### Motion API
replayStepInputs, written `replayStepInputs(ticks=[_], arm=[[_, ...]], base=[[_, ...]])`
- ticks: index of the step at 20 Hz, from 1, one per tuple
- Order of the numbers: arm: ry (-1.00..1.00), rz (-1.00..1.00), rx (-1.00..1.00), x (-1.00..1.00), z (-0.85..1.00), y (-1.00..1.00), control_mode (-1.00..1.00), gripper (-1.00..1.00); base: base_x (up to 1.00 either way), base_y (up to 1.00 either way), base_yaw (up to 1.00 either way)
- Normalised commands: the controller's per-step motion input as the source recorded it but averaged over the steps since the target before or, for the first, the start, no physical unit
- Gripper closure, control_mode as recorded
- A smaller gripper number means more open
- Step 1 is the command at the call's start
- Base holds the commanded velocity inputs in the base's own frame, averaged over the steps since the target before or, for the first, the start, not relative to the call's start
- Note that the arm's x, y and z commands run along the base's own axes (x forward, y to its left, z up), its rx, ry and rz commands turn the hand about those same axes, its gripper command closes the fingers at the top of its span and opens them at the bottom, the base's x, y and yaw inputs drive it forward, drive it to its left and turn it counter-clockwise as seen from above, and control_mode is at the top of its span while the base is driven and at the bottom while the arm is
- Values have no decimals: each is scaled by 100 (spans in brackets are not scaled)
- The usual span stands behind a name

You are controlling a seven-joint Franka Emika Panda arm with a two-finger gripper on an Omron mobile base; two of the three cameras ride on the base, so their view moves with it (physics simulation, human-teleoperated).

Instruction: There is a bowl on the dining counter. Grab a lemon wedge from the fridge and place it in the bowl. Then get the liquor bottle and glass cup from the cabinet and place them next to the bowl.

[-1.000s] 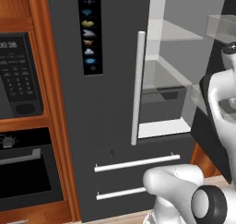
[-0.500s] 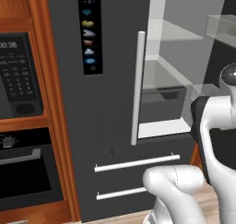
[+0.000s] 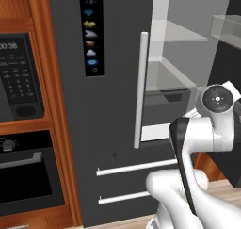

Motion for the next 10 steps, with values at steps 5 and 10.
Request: replayStepInputs(ticks=[5,10], arm=[[0,4,40,33,34,100,-100,-100],[0,1,40,66,27,98,-100,-100]], base=[[0,0,0],[0,0,0]])
